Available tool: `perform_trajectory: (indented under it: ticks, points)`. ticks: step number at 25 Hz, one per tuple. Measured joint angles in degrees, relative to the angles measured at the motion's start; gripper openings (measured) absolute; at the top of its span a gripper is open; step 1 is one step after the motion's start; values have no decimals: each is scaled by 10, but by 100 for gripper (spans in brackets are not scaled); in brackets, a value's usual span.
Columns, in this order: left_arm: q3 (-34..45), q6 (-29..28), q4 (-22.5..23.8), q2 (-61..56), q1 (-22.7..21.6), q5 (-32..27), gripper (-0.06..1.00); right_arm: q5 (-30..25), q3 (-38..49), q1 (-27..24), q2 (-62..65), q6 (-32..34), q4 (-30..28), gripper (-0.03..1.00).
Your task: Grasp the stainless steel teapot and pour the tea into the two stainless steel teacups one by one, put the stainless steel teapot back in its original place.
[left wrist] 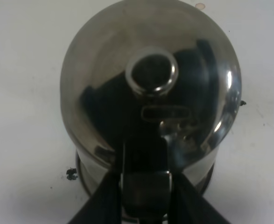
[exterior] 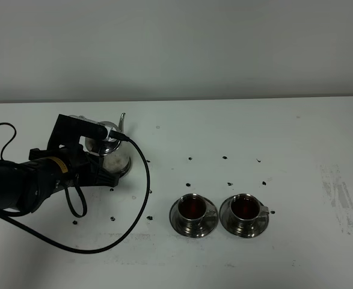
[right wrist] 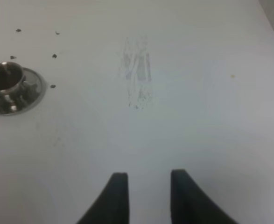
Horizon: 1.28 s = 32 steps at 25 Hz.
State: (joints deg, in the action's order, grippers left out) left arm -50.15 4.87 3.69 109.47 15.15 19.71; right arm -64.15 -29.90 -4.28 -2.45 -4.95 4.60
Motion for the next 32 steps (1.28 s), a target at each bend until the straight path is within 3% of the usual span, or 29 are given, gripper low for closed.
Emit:
perform_trajectory:
  ticks: [6,16,28,32]
  points:
    - [0,0,0,0,0,5,30,0,0,0,0,0,0,23]
    - [6,0,0,-26,0,1,31,0,0,0,0,0,0,23]
    - [7,0,0,-215,0,-138,31,0,0,0,0,0,0,23]
    - [7,0,0,-264,0,-151,31,0,0,0,0,0,0,23]
